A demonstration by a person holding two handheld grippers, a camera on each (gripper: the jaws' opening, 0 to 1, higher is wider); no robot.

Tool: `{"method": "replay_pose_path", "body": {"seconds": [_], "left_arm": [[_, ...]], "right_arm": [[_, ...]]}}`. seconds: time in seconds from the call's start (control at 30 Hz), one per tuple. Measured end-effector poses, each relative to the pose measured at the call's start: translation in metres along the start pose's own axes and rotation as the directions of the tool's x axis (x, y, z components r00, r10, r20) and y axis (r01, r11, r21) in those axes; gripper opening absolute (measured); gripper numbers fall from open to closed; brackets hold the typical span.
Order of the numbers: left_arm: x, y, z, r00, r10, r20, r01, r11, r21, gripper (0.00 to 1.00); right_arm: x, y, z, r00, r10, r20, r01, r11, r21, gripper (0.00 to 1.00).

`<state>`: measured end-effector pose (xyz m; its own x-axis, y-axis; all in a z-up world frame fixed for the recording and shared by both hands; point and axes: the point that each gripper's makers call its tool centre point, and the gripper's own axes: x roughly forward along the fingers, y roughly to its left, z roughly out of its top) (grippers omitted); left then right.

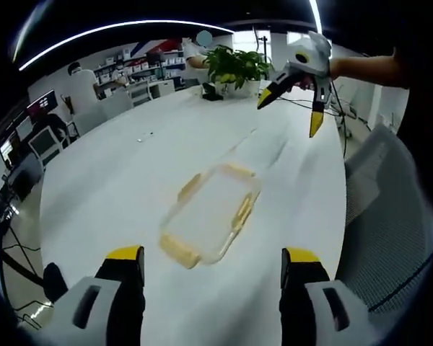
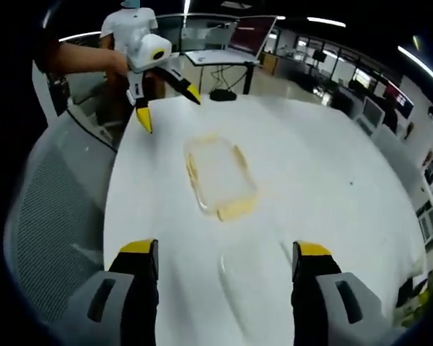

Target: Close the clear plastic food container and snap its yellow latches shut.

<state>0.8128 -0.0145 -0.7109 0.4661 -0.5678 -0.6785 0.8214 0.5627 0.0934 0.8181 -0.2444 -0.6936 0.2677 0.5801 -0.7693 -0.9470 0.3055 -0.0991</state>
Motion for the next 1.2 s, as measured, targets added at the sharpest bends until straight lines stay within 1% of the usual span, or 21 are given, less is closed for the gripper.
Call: {"method": "replay_pose_path", "body": {"seconds": [0.13,0.4,0.6,0.77,0.97,1.1,1.17,1.2], "left_arm": [[0.004,0.003,-0.002,1.000,-0.020,-0.010,0.020,1.000,0.024,0.68],[0.013,0.012,-0.002,0.999,-0.045,-0.028,0.046,0.998,0.053,0.63],[0.021,0.015,-0.007,0.996,-0.071,-0.058,0.075,0.994,0.082,0.59],[0.024,0.020,-0.009,0.995,-0.079,-0.064,0.084,0.993,0.087,0.56],[0.031,0.028,-0.014,0.992,-0.092,-0.085,0.101,0.989,0.104,0.54],[0.034,0.030,-0.016,0.989,-0.103,-0.102,0.115,0.986,0.118,0.51],[0.037,0.031,-0.018,0.986,-0.122,-0.115,0.137,0.981,0.134,0.50],[0.038,0.033,-0.018,0.986,-0.121,-0.117,0.136,0.982,0.131,0.50]], "right_arm": [[0.006,-0.003,0.002,1.000,0.010,-0.005,-0.010,1.000,-0.006,0.71],[0.019,-0.006,0.007,0.999,0.039,-0.023,-0.040,0.999,-0.026,0.68],[0.030,-0.008,0.008,0.997,0.065,-0.043,-0.067,0.997,-0.048,0.66],[0.038,-0.011,0.009,0.995,0.078,-0.059,-0.082,0.995,-0.063,0.63],[0.048,-0.013,0.010,0.992,0.100,-0.081,-0.106,0.991,-0.079,0.61],[0.055,-0.014,0.012,0.990,0.111,-0.090,-0.119,0.989,-0.087,0.59],[0.059,-0.014,0.013,0.988,0.122,-0.098,-0.131,0.987,-0.093,0.58],[0.060,-0.014,0.013,0.987,0.124,-0.101,-0.133,0.987,-0.095,0.58]]}}
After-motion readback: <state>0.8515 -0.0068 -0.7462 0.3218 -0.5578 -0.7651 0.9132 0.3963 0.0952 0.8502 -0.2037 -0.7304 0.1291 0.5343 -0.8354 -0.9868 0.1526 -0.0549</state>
